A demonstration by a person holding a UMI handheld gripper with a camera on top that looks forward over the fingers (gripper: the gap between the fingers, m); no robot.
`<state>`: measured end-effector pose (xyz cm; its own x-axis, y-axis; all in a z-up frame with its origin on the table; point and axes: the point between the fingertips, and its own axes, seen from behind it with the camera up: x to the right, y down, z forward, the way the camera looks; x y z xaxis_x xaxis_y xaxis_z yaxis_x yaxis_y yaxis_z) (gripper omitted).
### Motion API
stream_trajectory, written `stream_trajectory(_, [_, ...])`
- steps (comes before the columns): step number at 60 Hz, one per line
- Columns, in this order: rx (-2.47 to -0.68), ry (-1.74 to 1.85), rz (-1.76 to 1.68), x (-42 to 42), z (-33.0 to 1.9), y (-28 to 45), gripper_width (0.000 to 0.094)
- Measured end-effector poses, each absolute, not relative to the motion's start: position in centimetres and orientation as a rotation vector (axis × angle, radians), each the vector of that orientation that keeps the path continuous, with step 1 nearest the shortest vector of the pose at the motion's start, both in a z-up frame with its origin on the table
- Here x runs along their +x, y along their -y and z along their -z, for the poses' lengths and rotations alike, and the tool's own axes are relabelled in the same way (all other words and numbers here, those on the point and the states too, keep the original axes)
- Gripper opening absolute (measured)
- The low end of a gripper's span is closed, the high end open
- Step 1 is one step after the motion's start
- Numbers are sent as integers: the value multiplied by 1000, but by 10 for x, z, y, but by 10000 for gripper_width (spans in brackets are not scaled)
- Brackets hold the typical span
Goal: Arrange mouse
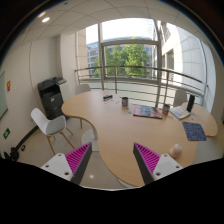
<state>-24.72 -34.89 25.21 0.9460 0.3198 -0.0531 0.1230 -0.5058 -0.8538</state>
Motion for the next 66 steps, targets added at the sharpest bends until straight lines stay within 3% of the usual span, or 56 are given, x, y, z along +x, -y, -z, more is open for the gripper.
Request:
stream_trajectory(7, [-2144,284,-211,-234,-232,351,859])
stream_trajectory(17, [-2243,205,-172,-193,-165,354,851])
stream_trajectory(33, [-2336,79,26,-42,-64,326,851])
stream_trajectory(47, [-2264,0,75,53,-25,228,849])
stream_trajectory(66, [-2280,-76,-9,83,12,146,847])
